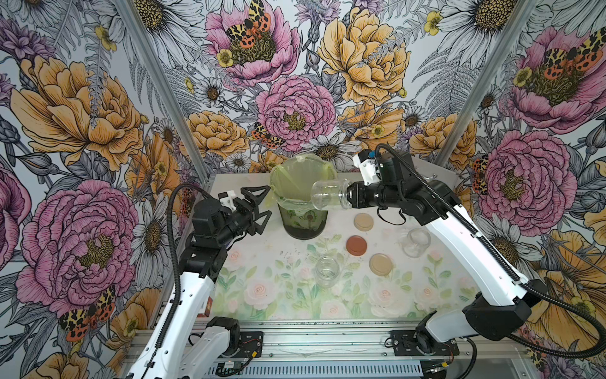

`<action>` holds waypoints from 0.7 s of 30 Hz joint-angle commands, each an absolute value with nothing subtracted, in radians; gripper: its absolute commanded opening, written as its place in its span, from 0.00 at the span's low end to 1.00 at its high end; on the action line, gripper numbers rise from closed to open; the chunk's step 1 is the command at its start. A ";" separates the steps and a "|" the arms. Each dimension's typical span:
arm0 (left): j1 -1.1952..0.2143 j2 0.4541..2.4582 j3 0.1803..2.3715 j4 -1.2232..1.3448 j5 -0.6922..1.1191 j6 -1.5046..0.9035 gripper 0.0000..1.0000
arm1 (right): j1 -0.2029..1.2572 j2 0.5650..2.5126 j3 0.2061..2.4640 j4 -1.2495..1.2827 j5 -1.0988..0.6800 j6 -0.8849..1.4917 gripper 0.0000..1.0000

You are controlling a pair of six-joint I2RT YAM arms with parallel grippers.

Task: Empty moldy rice from jars
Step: Place the jar at the center of the board.

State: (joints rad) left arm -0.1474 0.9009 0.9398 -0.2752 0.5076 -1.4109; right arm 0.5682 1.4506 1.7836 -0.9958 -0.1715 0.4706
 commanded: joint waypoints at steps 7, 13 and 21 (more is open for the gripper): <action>-0.190 0.915 1.016 -0.536 0.441 -1.039 0.98 | 0.455 1.318 1.617 -1.139 -0.065 0.483 0.00; -0.246 0.915 1.002 -0.605 0.361 -0.915 0.99 | 0.451 1.283 1.475 -1.228 -0.028 0.514 0.00; -0.327 0.894 0.959 -0.674 0.204 -0.752 0.99 | 0.465 1.226 1.283 -1.247 0.064 0.598 0.00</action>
